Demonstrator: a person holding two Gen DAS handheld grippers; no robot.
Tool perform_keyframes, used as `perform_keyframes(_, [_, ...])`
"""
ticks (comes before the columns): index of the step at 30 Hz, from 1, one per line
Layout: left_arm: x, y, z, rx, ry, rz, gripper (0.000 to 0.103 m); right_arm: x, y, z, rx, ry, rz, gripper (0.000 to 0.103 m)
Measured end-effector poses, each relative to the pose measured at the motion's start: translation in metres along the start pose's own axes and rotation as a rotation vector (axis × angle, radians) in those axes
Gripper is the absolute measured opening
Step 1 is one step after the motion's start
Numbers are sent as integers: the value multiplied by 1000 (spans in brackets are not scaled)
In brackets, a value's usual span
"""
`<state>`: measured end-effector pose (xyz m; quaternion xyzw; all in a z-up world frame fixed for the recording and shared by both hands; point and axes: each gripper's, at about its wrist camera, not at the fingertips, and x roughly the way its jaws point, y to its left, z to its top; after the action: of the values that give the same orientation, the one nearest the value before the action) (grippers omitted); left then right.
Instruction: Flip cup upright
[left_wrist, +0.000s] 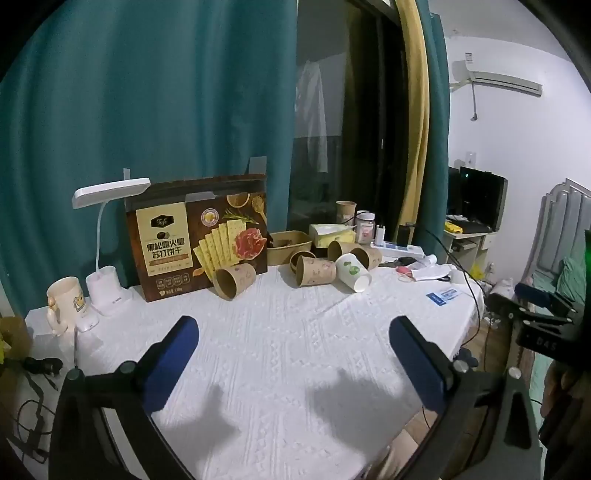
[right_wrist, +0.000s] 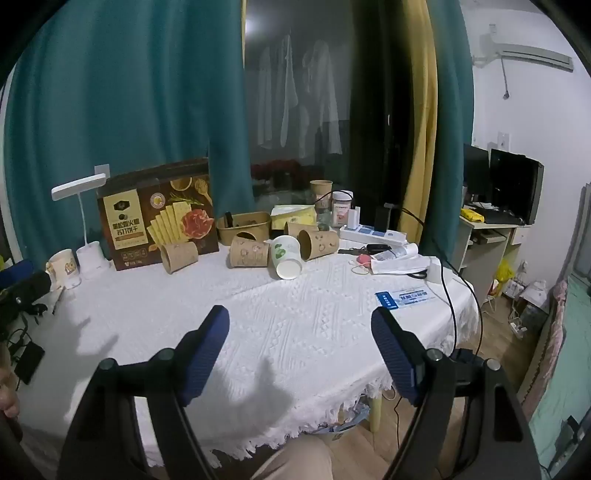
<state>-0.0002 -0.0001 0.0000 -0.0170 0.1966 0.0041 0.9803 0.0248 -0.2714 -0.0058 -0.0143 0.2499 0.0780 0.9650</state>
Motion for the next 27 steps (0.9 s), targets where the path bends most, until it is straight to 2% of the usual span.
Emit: perform_keyframes(27, [-8, 5, 6, -20, -12, 5, 103, -10, 6, 10, -18, -18, 1, 77])
